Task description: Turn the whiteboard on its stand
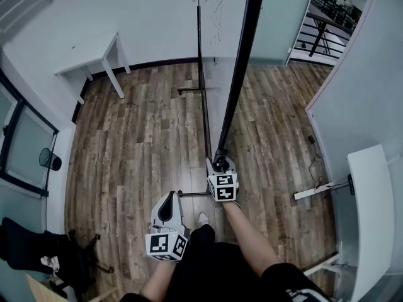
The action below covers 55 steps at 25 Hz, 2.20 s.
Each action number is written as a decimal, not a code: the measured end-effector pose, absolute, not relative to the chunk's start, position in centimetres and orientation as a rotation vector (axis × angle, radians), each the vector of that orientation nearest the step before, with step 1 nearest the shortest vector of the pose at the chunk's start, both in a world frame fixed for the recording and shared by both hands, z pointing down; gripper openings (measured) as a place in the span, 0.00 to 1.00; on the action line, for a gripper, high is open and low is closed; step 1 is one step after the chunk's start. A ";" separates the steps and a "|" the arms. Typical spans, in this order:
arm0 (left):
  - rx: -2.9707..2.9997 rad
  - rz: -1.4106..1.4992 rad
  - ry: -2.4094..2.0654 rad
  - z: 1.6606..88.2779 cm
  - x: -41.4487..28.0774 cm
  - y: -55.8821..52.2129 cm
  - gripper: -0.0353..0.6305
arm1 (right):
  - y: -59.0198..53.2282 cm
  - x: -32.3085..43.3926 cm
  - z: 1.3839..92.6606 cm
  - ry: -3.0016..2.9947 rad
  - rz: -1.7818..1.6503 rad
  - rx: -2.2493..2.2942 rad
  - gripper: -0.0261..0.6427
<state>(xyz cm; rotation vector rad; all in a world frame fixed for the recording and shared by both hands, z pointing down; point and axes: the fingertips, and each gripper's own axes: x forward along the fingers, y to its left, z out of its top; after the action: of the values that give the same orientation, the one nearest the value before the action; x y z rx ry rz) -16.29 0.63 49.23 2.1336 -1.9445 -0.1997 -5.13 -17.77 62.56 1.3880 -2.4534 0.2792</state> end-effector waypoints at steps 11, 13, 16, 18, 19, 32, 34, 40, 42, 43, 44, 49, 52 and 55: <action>2.106 -0.219 -1.993 48.9 -15.1 10.3 0.08 | -9.5 -4.1 62.4 -2.464 0.265 1.380 0.29; 2.094 -0.224 -1.991 48.7 -14.6 12.3 0.08 | -7.8 -3.8 62.4 -2.462 0.272 1.376 0.29; 2.095 -0.219 -1.994 48.6 -13.9 15.1 0.08 | -5.5 -3.3 62.6 -2.463 0.275 1.370 0.29; 2.092 -0.213 -1.999 48.5 -13.6 16.6 0.08 | -4.2 -3.1 62.6 -2.464 0.273 1.366 0.29; 2.090 -0.212 -2.000 48.4 -13.5 17.2 0.08 | -3.6 -3.0 62.6 -2.464 0.273 1.365 0.29; 2.127 -0.191 -1.967 47.2 -13.4 21.9 0.08 | 2.4 -2.4 62.4 -2.464 0.273 1.374 0.29; 2.146 -0.181 -1.955 47.2 -13.6 22.3 0.08 | 3.3 -2.3 62.5 -2.461 0.266 1.374 0.29; 2.185 -0.187 -1.917 47.0 -14.0 23.1 0.08 | 5.6 -2.0 62.5 -2.465 0.253 1.384 0.29; 2.199 -0.189 -1.899 46.9 -13.9 23.2 0.08 | 6.2 -1.8 62.4 -2.464 0.253 1.391 0.29; 2.205 -0.190 -1.890 46.9 -13.9 23.3 0.08 | 6.7 -1.6 62.5 -2.463 0.254 1.394 0.29; 2.210 -0.190 -1.880 46.9 -13.8 23.4 0.08 | 7.1 -1.5 62.5 -2.462 0.254 1.395 0.29; 2.242 -0.176 -1.839 47.0 -13.7 23.7 0.08 | 9.4 -1.4 62.2 -2.474 0.249 1.393 0.29; 2.248 -0.162 -1.819 47.6 -13.5 23.5 0.08 | 10.6 -1.3 62.2 -2.480 0.249 1.388 0.29; 2.253 -0.157 -1.804 47.9 -13.0 23.7 0.08 | 12.0 -0.7 62.1 -2.478 0.247 1.387 0.29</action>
<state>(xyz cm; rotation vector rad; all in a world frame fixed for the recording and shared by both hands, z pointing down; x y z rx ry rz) -13.00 23.69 47.94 2.2526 -1.8041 -0.1575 -0.74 12.02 62.13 1.3867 -2.4783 0.2471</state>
